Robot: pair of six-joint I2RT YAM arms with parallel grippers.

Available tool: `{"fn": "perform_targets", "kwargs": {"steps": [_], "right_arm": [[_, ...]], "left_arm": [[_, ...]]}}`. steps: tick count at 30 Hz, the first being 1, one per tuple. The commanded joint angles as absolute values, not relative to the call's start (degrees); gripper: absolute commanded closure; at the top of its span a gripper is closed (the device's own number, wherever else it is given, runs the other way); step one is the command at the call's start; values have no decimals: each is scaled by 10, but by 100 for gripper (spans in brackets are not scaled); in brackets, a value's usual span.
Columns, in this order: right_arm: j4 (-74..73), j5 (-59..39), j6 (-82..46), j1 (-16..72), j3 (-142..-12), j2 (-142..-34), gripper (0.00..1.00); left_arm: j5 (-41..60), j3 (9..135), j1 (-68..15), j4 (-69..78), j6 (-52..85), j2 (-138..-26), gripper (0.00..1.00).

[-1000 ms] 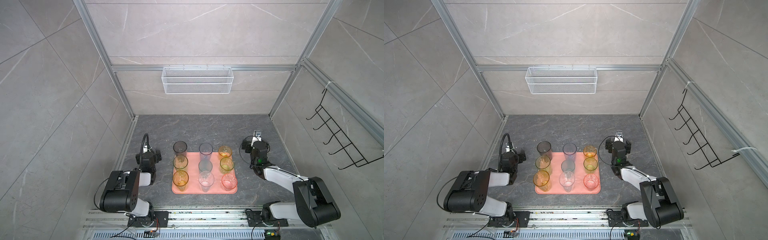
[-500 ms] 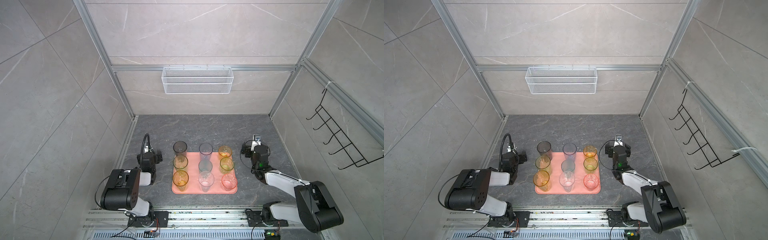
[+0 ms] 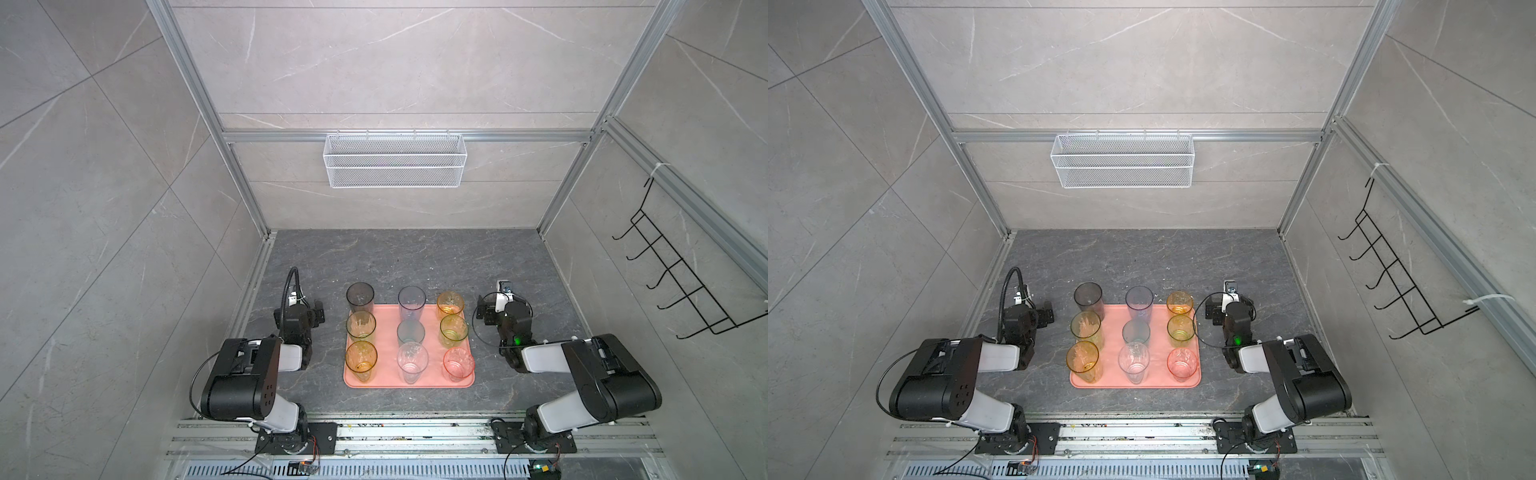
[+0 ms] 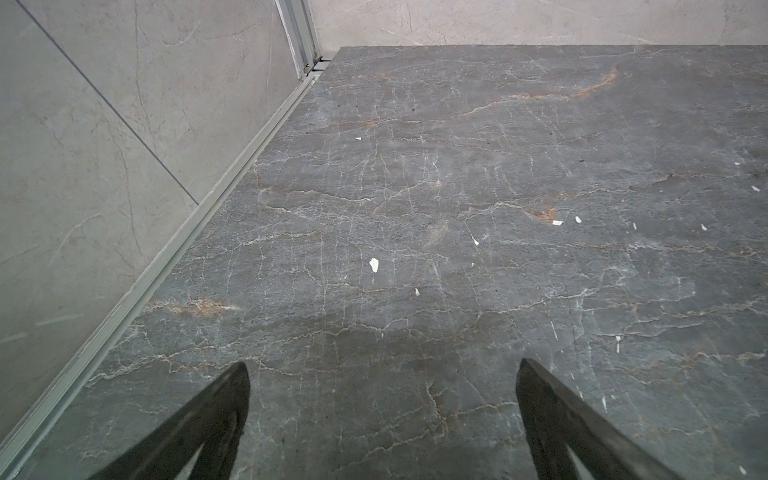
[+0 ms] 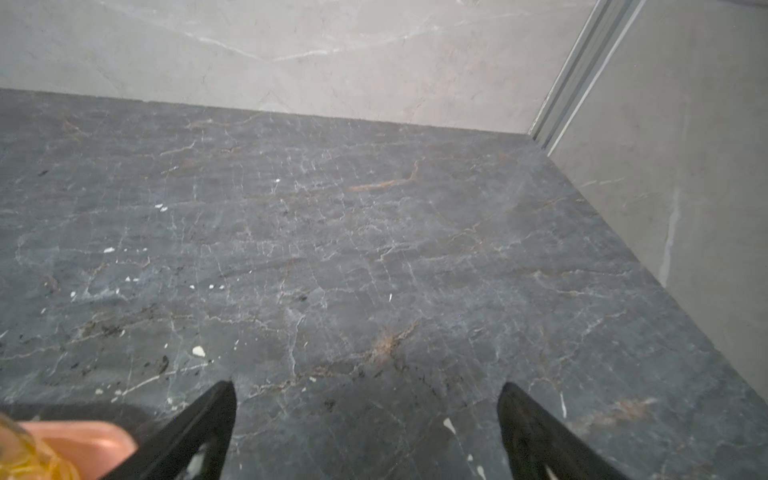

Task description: Place the glasses into the tray

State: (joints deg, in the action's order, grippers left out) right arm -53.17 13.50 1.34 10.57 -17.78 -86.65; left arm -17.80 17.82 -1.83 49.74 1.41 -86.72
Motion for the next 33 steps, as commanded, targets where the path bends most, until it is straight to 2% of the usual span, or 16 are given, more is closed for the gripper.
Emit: {"fn": "perform_targets", "kwargs": {"steps": [1,3,33], "right_arm": [[-547,98,14,91,-190,-877,1],[-515,94,11,88,-196,-866,1],[-519,89,9,84,-198,-870,1]], "left_arm": [[-175,188,-14,528,7,-863,0],[-175,188,-14,529,8,-864,0],[-174,189,-14,528,7,-864,0]]}}
